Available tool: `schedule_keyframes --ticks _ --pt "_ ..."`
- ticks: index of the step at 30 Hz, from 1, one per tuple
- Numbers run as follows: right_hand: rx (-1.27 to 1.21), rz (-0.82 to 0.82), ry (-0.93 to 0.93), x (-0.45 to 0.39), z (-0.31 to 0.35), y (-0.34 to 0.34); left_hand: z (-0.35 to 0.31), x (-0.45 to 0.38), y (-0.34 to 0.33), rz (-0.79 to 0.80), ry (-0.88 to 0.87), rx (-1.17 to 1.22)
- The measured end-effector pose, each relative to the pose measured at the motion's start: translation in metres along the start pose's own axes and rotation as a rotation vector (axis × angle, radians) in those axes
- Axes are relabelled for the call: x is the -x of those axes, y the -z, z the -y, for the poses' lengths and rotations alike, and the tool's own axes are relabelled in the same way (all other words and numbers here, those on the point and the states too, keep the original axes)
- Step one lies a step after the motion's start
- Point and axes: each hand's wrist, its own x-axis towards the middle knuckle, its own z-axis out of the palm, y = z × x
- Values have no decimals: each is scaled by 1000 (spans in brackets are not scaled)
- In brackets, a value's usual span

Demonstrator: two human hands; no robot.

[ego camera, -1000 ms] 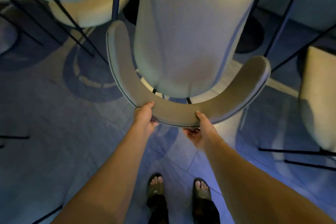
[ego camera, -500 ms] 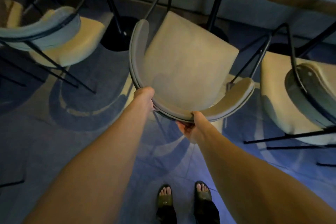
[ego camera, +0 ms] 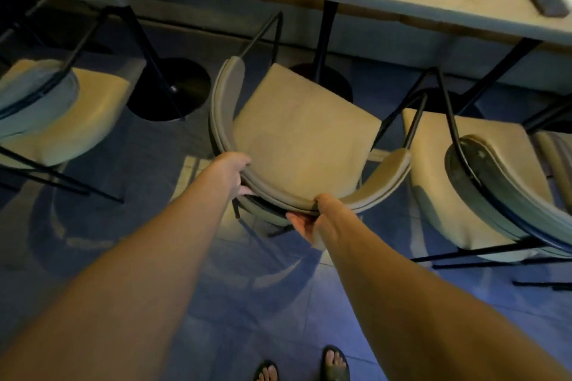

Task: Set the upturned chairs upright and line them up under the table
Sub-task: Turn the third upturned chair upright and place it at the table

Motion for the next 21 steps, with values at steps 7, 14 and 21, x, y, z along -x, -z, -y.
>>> schedule_keyframes --ticks 7,14,21 --pt "217 -79 61 -5 40 -8 5 -22 -2 -31 243 103" --pt "256 -137 -14 -8 49 0 -3 -26 -7 -37 245 126" --pt "60 -118 88 -17 58 11 5 -1 -2 3 202 249"
